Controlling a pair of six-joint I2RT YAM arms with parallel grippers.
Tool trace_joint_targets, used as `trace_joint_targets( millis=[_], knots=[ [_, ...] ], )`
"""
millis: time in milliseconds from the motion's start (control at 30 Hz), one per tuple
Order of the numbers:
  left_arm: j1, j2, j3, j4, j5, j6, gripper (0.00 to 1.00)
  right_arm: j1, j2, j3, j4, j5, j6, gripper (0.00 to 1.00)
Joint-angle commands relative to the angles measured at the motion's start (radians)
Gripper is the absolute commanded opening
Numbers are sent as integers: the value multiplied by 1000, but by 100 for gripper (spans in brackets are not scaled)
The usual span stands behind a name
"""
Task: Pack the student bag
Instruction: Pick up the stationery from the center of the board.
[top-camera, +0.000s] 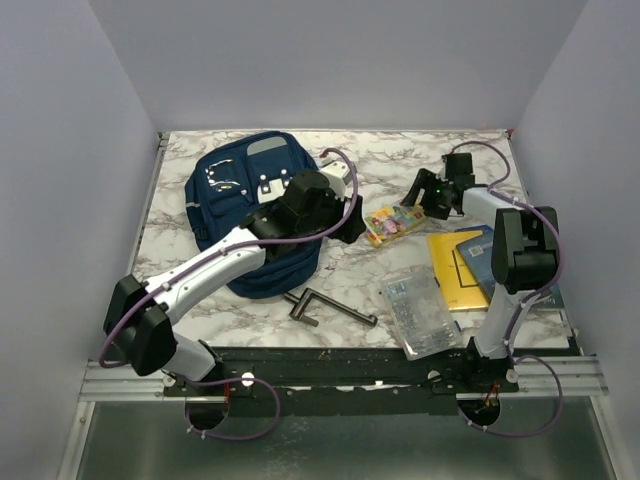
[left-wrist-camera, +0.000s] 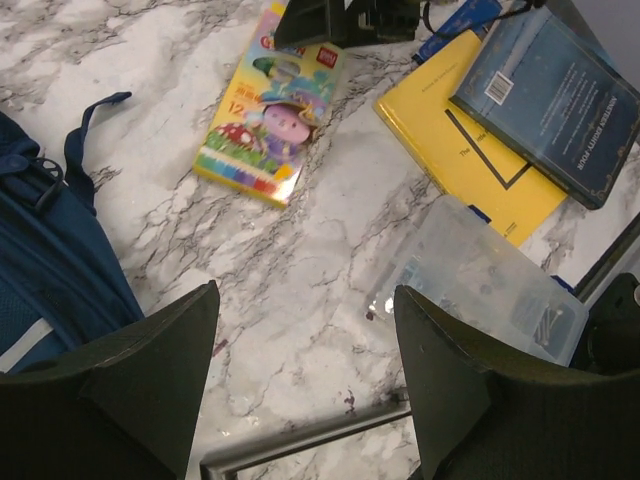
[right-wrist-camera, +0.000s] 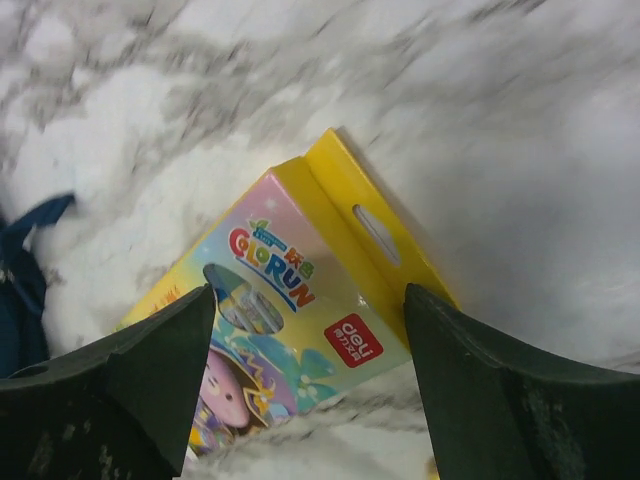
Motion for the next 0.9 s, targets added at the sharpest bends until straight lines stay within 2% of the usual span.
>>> trace_joint_targets(
  millis=[0, 200, 267, 367, 433, 533, 700, 867],
  knots=[
    [-12, 94, 48, 35, -58, 34, 72, 106, -109, -135, 7, -84, 61, 79],
    [-11, 198, 103, 21, -130, 139, 77, 105, -236, -214, -3, -1, 57, 79],
    [-11, 234, 140, -4, -128, 182, 83, 105, -257, -227, 0, 30, 54, 80],
    [-11, 295, 195, -49, -58, 292, 98, 97, -291, -264, 39, 10, 71, 83],
    [-7, 330, 232, -85, -35, 371, 98, 86, -316, -291, 60, 0, 79, 100],
    [6, 382, 290, -151, 46, 455, 99, 59, -354, -314, 62, 30, 97, 100],
    [6, 483, 396, -276, 92, 573, 98, -1, -413, -393, 155, -45, 145, 100],
    [6, 592, 504, -326, 105, 572, 98, -5, -358, -373, 152, -132, 146, 100]
  ],
)
